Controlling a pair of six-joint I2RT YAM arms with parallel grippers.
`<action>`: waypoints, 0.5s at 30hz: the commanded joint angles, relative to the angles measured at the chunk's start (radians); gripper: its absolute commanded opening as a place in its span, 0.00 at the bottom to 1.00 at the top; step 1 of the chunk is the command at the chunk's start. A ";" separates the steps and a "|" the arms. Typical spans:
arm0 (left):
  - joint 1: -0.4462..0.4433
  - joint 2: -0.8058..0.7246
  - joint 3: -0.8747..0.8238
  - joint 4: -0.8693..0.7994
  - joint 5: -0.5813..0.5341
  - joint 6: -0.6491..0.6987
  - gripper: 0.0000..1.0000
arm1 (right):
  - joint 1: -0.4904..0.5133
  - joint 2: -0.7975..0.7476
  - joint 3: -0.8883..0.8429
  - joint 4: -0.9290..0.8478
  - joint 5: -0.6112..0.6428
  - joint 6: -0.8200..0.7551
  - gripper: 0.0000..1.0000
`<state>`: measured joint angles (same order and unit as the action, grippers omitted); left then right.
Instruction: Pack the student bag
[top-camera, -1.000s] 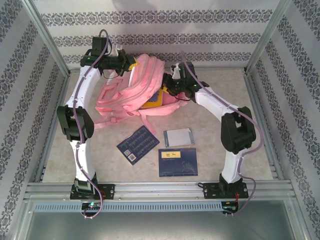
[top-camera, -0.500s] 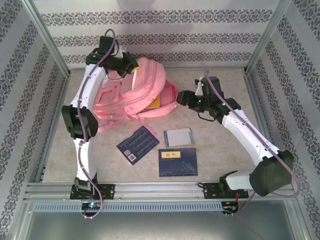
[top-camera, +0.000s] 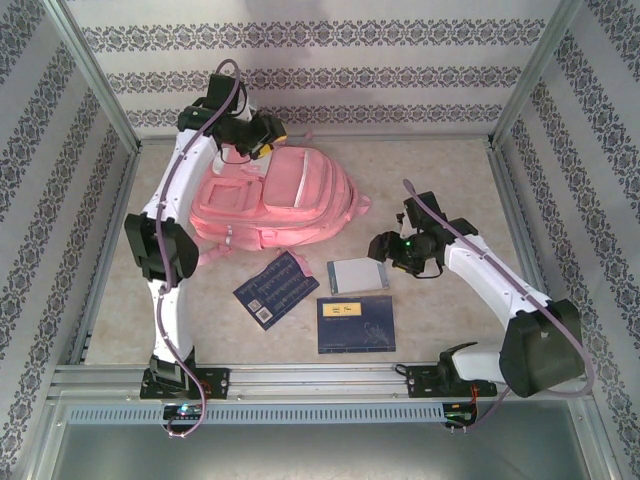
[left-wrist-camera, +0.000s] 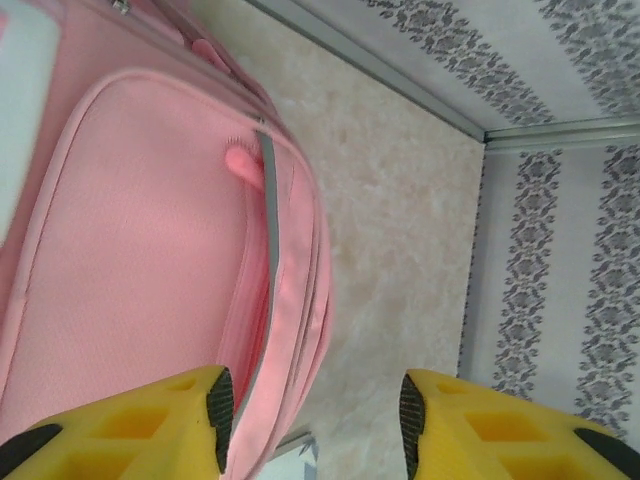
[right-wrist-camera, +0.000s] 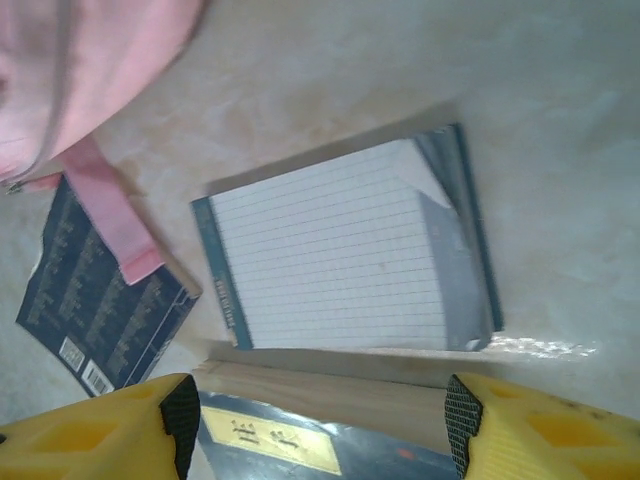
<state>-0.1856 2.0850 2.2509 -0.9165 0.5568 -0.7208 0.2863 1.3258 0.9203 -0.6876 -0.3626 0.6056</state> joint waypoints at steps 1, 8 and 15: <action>-0.096 -0.163 -0.109 -0.053 -0.061 0.065 0.49 | -0.018 0.080 -0.009 0.020 -0.056 0.006 0.67; -0.281 -0.363 -0.660 0.244 0.012 -0.017 0.47 | -0.058 0.196 0.028 0.033 -0.059 -0.036 0.67; -0.399 -0.342 -0.923 0.437 0.041 -0.046 0.49 | -0.086 0.302 0.033 0.070 -0.096 -0.046 0.67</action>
<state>-0.5537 1.7317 1.3617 -0.6323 0.5758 -0.7395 0.2047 1.5921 0.9321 -0.6464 -0.4160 0.5709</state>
